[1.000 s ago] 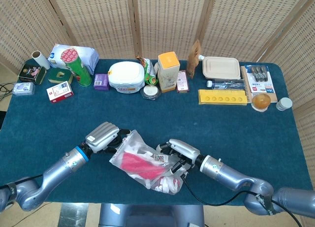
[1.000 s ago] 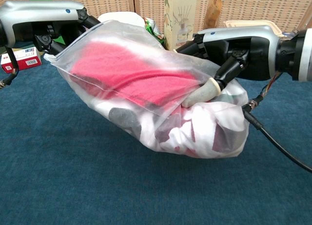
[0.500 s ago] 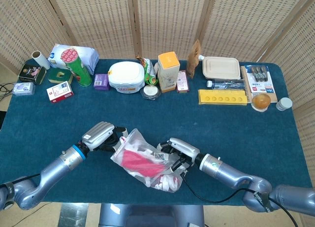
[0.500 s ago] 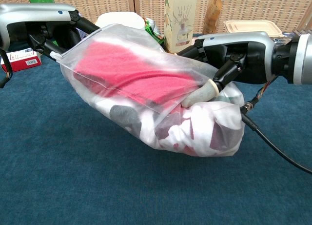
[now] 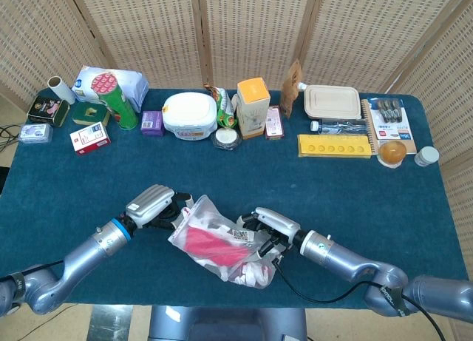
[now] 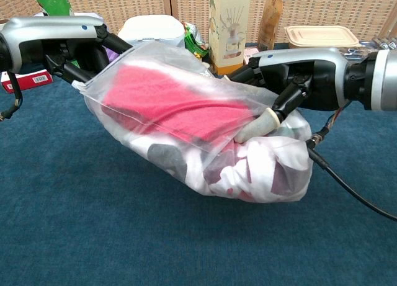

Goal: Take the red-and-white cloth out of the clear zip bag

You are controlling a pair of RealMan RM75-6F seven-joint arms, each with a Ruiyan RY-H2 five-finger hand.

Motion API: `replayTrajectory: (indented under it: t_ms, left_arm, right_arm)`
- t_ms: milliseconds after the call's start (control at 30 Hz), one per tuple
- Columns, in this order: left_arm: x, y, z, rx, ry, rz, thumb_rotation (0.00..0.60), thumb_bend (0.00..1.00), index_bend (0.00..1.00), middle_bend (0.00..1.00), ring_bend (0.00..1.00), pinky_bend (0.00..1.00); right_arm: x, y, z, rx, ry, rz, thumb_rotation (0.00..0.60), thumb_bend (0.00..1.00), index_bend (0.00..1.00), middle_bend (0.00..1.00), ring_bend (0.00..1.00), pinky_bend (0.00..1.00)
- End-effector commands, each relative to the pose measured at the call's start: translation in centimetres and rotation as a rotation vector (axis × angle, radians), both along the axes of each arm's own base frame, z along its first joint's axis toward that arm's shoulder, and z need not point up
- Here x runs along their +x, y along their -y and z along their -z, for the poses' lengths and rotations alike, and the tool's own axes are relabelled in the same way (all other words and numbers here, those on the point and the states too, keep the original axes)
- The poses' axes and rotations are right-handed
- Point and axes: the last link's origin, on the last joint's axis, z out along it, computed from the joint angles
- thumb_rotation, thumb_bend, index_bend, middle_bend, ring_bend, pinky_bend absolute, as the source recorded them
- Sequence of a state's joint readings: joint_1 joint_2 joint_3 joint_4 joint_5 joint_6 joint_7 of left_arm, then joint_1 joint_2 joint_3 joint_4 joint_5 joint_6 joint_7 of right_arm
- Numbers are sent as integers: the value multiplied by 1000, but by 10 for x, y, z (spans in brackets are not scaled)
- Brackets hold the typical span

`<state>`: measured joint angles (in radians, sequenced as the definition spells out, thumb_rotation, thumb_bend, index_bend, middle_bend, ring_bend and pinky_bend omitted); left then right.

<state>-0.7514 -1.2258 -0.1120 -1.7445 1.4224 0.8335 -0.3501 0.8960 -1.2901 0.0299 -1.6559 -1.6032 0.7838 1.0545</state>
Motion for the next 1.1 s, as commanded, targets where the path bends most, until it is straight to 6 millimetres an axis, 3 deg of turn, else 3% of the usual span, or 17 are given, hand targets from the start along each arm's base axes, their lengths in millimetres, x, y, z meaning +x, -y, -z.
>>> replayTrajectory:
  t_ms: [33, 100, 200, 367, 533, 667, 900, 1100]
  left_arm:
    - [-1, -1, 7, -4, -11, -6, 600, 546, 876, 1000, 1000, 964]
    - [-3, -1, 12, -7, -25, -10, 600, 546, 876, 1000, 1000, 964]
    - [-6, -1, 22, -10, -46, -20, 600, 546, 875, 1000, 1000, 964]
    - [-13, 0, 35, -16, -96, -29, 600, 545, 875, 1000, 1000, 964]
    - [-16, 2, 51, -23, -130, -38, 600, 545, 876, 1000, 1000, 966]
    - [-16, 1, 57, -23, -145, -39, 600, 545, 876, 1000, 1000, 968]
    - [-14, -4, 53, -10, -145, -48, 600, 545, 875, 1000, 1000, 968]
    - [-12, -3, 50, -26, -151, -62, 600, 543, 875, 1000, 1000, 968]
  right_arm:
    - [-2, 4, 1, -10, -20, -5, 600, 367, 742, 803, 993, 923]
    - [-3, 9, 0, -28, -47, -15, 599, 366, 700, 779, 963, 889]
    - [-8, 13, -1, -29, -115, -38, 599, 366, 590, 681, 832, 771]
    - [-15, 17, -1, -11, -223, -64, 598, 335, 303, 380, 457, 409]
    - [-24, 24, -5, -34, -290, -45, 599, 240, 170, 251, 290, 264]
    - [-27, 27, -10, -68, -305, -29, 599, 183, 124, 219, 255, 234]
    - [-35, 28, -28, -161, -342, -37, 600, 168, 115, 218, 256, 236]
    - [-48, 16, -42, -239, -393, -77, 599, 168, 183, 293, 343, 304]
